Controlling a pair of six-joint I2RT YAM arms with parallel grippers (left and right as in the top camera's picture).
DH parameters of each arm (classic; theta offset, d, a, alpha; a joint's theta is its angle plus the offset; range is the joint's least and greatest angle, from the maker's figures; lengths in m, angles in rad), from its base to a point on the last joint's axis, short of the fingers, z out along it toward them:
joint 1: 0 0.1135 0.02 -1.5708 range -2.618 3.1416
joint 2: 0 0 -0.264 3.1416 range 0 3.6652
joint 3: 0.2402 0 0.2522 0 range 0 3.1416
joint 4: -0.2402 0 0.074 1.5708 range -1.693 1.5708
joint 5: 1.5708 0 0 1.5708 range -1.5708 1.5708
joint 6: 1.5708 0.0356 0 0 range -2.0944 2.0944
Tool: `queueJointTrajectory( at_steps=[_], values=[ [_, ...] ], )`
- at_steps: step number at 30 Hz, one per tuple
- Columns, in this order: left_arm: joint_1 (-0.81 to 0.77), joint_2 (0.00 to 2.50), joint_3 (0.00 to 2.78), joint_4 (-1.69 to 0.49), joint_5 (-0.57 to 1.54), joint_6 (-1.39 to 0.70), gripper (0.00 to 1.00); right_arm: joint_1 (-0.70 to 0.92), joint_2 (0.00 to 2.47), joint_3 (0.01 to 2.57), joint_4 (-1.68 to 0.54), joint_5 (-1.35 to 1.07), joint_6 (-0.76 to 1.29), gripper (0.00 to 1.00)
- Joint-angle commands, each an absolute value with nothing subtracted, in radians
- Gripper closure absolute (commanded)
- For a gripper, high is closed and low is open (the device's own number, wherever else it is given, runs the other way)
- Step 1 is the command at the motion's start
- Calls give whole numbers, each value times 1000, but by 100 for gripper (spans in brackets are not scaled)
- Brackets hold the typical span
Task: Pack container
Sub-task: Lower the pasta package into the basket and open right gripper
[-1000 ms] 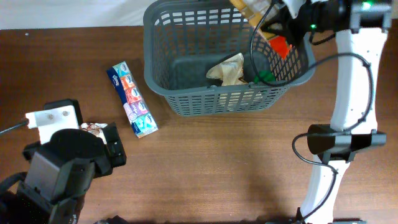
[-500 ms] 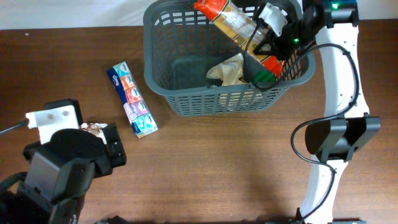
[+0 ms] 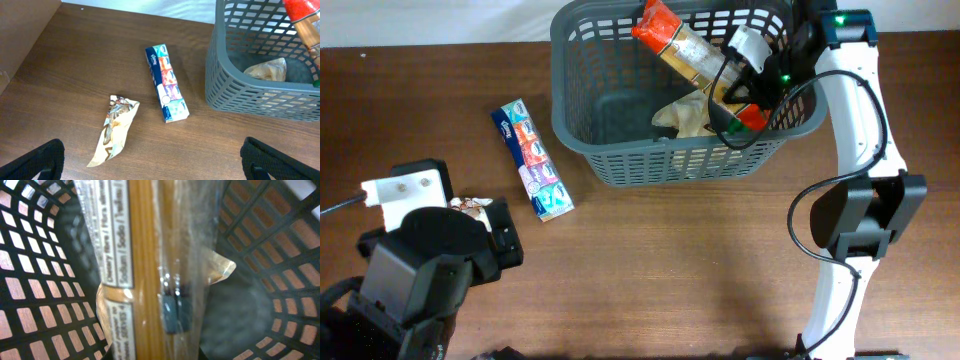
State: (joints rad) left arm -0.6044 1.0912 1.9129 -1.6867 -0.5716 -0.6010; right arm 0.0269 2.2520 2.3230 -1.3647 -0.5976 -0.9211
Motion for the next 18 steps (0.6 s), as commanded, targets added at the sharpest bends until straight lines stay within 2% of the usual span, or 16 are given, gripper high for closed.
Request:
queueJointTrajectory(
  at_steps=[1, 3, 4, 5, 7, 9, 12, 18],
  values=[
    [-601, 1093, 1913, -1687, -571, -586, 1, 33, 2232, 2332, -1347, -672, -934, 69],
    [-601, 1093, 1913, -1687, -571, -586, 0, 33, 2232, 2332, -1343, -671, -926, 51],
    [-601, 1093, 1913, -1687, -571, -586, 0, 33, 2232, 2332, -1342, -671, -923, 33],
    [-601, 1093, 1913, -1687, -571, -586, 0, 33, 2232, 2332, -1342, -671, -923, 24],
    [-601, 1093, 1913, -1687, -571, -586, 0, 33, 2232, 2332, -1340, -671, -917, 21],
    [-601, 1093, 1913, -1687, -571, -586, 0, 33, 2232, 2332, -1327, -669, -891, 9],
    [-601, 1093, 1913, -1687, -571, -586, 1, 33, 2232, 2332, -1316, -669, -873, 1],
    [-601, 1093, 1913, -1687, -571, -586, 0, 33, 2231, 2390, -1287, -669, -715, 1]
  ],
)
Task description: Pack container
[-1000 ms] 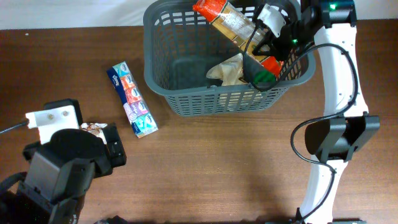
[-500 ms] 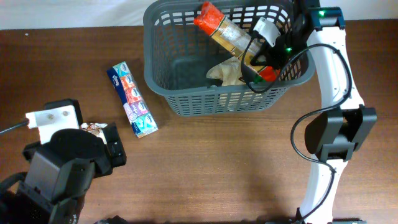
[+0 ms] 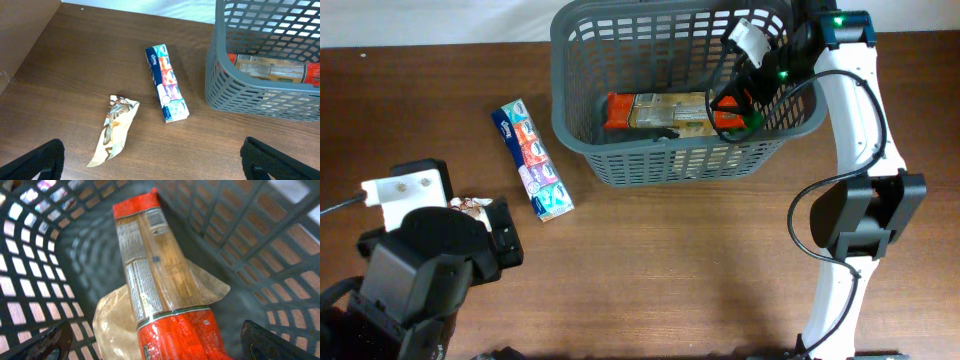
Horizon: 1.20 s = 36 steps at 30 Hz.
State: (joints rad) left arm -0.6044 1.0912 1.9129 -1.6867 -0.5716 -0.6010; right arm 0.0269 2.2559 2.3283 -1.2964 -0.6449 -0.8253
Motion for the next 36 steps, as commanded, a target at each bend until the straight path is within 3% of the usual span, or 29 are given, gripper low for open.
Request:
queueJointTrajectory(
  at_steps=[1, 7, 16, 24, 36],
  values=[
    [-601, 1093, 1913, -1687, -571, -586, 1, 32, 2231, 2421, -1287, -668, -675, 1],
    [-601, 1093, 1913, -1687, -571, -586, 0, 10, 2228, 2693, -1285, -629, -420, 1],
    [-601, 1093, 1913, -1687, -571, -586, 0, -121, 2227, 3140, -1354, -212, -141, 1],
    [-601, 1093, 1913, -1687, -571, -586, 0, -315, 2172, 3141, -1699, 53, -4, 1],
    [-601, 1093, 1913, -1687, -571, -586, 0, -596, 2025, 2785, -1699, -32, 80, 1]
  ],
)
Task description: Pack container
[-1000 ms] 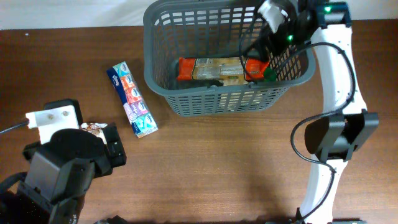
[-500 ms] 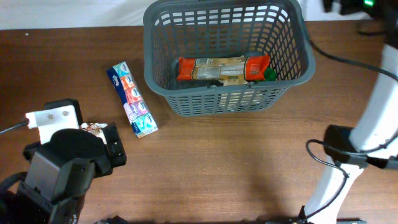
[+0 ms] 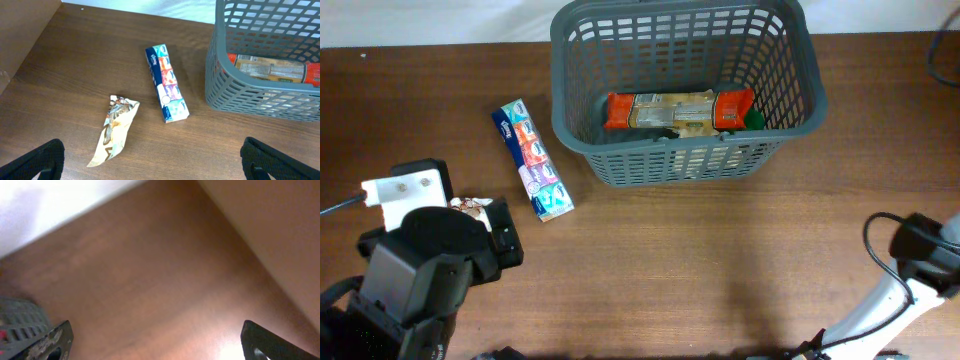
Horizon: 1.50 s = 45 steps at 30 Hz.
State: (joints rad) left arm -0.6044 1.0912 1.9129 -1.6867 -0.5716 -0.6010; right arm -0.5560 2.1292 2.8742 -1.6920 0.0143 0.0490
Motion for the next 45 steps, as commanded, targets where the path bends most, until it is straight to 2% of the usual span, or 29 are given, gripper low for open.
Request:
queueJointTrajectory(
  at_steps=[1, 7, 15, 21, 39, 45],
  values=[
    [-601, 1093, 1913, -1687, -571, -586, 1, -609, 1992, 2727, -1699, -54, 80, 1],
    [-601, 1093, 1913, -1687, -571, -586, 0, -643, 1840, 2449, -1699, -64, 80, 1],
    [-601, 1093, 1913, -1687, -571, -586, 0, -641, 1833, 2325, -1695, -83, 80, 1],
    [-601, 1093, 1913, -1687, -571, -586, 0, -642, 1834, 2127, -1618, -30, 80, 1],
    [-601, 1093, 1913, -1646, -459, -586, 0, -642, 1837, 2070, -1592, -33, 87, 1],
    [-601, 1094, 1913, -1631, -502, -586, 0, -642, 1837, 2070, -1592, -33, 87, 1]
  ],
)
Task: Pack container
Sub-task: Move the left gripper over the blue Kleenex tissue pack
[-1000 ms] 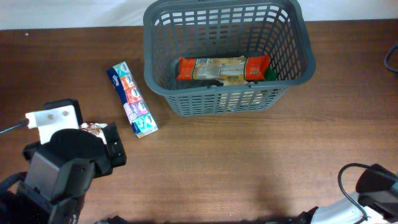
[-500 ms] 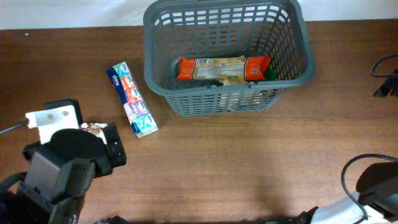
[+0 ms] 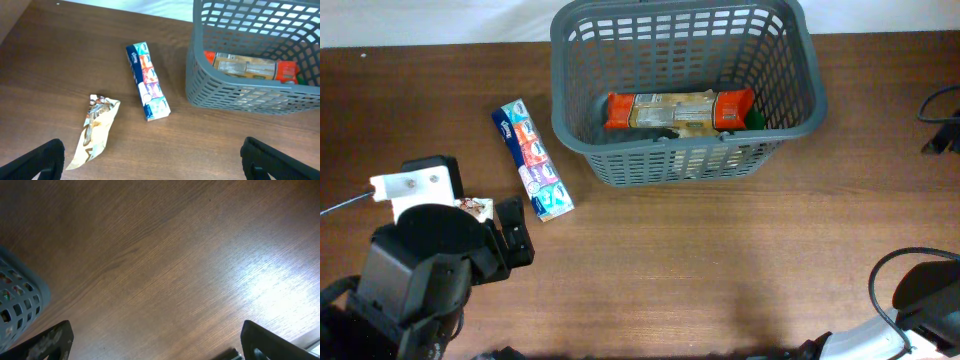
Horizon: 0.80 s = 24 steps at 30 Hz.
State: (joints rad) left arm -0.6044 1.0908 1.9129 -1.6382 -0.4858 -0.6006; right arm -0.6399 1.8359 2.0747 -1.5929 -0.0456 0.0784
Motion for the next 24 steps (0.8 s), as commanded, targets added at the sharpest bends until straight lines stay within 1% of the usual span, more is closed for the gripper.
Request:
queueJointTrajectory(
  at_steps=[1, 6, 8, 10, 13, 18, 21, 23, 24],
  values=[
    [-601, 1097, 1913, -1632, -515, -586, 0, -642, 1837, 2070, -1592, -33, 87, 1],
    [-601, 1118, 1913, -1647, -508, -586, 0, -642, 1837, 2070, -1592, -33, 87, 1],
    [-601, 1129, 1913, -1668, -552, -588, 0, -642, 1837, 2070, -1592, -33, 87, 1],
    [-601, 1151, 1907, -1687, -663, -616, 1, -642, 1837, 2070, -1592, -33, 87, 1],
    [-583, 1190, 1900, -1687, -793, -723, 1, -642, 1837, 2070, -1592, -33, 87, 1],
    [-490, 1272, 1900, -1687, -867, -876, 1, -642, 1837, 2070, -1592, -33, 87, 1],
    [-400, 1324, 1900, -1681, -853, -951, 0, -642, 1837, 2070, -1592, -33, 87, 1],
    [-327, 1357, 1900, -1661, -768, -944, 0, -642, 1837, 2070, -1592, -33, 87, 1],
    [-294, 1369, 1900, -1645, -700, -897, 0, -642, 1837, 2070, -1592, -33, 87, 1]
  ],
)
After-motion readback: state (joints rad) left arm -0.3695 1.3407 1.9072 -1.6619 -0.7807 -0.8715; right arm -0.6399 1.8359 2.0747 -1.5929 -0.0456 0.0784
